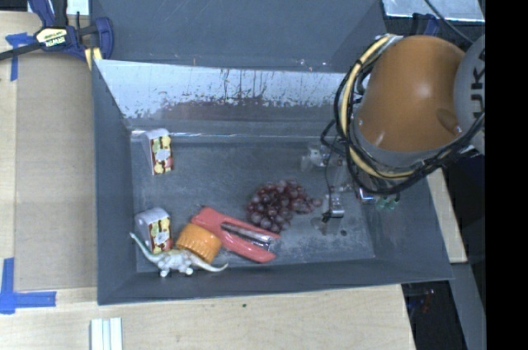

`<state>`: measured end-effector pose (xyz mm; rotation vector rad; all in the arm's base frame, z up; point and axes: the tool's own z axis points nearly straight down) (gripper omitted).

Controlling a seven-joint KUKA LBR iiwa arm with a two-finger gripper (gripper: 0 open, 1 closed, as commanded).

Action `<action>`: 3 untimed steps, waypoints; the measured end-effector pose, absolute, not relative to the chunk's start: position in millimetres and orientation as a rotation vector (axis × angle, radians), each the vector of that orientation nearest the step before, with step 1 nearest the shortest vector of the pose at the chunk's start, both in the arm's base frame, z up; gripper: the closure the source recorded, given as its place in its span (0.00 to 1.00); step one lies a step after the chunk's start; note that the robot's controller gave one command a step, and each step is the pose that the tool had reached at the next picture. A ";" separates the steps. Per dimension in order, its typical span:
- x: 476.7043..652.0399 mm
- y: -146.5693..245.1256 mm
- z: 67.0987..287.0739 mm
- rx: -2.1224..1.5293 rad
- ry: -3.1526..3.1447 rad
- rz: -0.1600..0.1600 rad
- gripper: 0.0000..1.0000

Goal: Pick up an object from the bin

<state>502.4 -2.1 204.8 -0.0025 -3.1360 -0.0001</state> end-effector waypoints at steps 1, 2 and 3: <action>504.0 -2.1 209.4 -0.003 -3.145 0.000 0.00; 536.5 4.2 138.4 0.004 -3.150 0.000 0.00; 554.4 9.0 121.9 -0.018 -3.148 0.000 0.00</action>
Offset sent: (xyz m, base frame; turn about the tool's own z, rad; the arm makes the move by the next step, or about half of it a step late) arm 0.0588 0.0129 -0.1348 -0.0060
